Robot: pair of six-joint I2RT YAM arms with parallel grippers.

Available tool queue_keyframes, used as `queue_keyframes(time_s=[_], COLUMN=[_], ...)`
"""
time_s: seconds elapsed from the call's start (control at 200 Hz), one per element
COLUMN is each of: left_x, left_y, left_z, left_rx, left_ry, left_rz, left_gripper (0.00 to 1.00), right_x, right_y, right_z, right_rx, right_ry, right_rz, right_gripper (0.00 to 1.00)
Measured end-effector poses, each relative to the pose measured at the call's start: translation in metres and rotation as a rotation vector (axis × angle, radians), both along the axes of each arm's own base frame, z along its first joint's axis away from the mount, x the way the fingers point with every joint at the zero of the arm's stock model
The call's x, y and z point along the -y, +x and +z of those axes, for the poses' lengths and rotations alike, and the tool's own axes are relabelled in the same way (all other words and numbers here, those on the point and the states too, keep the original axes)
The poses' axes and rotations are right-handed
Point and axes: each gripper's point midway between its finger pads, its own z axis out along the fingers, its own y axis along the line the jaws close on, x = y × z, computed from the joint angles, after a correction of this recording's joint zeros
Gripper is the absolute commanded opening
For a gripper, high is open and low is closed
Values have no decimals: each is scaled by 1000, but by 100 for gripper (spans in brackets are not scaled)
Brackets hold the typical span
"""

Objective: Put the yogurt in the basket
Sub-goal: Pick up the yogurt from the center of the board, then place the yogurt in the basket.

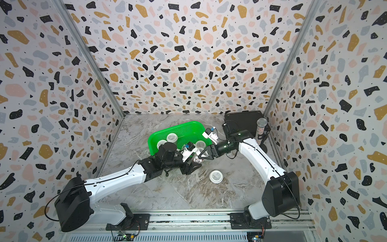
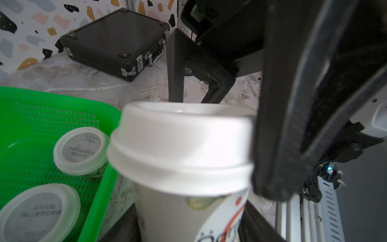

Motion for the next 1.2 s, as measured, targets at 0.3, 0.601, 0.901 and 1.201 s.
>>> queue_keyframes(time_s=[0.3, 0.601, 0.901, 1.201], left_x=[-40, -129, -222, -277], left_y=[7, 9, -5, -24], left_z=[36, 77, 113, 106], left_rx=[107, 156, 187, 255], left_ry=[-19, -27, 64, 198], left_rz=[171, 501, 812, 951], left_gripper=[99, 99, 100, 99], right_x=[-4, -25, -74, -109], right_y=[21, 76, 151, 203], right_z=[12, 23, -12, -72], right_rx=[58, 101, 165, 236], right_ry=[2, 26, -134, -351], right_rz=[-64, -143, -204, -241], right_gripper=[68, 68, 68, 70])
